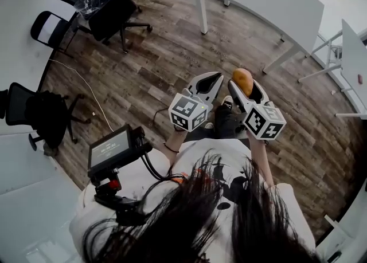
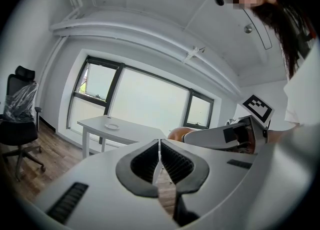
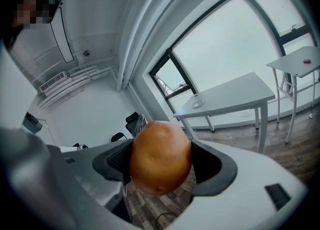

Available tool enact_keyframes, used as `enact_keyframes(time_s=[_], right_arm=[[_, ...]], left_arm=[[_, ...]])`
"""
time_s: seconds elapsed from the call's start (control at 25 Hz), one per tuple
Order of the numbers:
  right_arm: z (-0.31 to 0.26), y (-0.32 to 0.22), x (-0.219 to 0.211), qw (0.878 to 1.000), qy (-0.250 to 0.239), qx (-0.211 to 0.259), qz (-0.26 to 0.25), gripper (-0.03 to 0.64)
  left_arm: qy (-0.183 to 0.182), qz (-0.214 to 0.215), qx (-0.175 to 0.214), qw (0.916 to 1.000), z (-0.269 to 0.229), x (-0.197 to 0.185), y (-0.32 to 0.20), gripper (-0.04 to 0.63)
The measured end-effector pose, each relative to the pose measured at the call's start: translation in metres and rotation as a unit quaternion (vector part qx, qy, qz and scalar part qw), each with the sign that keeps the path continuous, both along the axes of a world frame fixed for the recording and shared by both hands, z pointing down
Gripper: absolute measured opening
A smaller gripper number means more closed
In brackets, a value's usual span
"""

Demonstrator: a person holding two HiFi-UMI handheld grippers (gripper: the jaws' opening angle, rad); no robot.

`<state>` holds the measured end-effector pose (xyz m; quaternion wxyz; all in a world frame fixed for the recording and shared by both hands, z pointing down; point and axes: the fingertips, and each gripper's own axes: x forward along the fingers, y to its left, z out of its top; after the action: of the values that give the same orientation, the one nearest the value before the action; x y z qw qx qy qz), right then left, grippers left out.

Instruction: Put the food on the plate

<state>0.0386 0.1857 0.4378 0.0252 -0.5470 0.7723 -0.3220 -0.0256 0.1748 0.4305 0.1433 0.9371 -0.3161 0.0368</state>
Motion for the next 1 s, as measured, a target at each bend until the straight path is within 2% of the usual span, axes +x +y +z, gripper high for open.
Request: enact_keyframes(time_s=[0.4,0.68,1.0], right_arm=[[0.001,-0.024,-0.002,1.000,-0.010,0.012,-0.015,0.364],[-0.003,-0.126,0.041,1.000,-0.015,0.008,-0.023,0.364],[-0.006,-0.189,0.080,1.000,-0.021,0.012,-0.019,0.364]], left_arm=[[-0.010,-0.014,0.012,0.9998,0.000,-0.005,-0.016,0.006],[-0.010,-0.021,0.008,0.9997,-0.004,0.036,-0.114,0.006],[-0.016,-0.023,0.017,0.9995,-0.010,0.070,-0.178,0.006]])
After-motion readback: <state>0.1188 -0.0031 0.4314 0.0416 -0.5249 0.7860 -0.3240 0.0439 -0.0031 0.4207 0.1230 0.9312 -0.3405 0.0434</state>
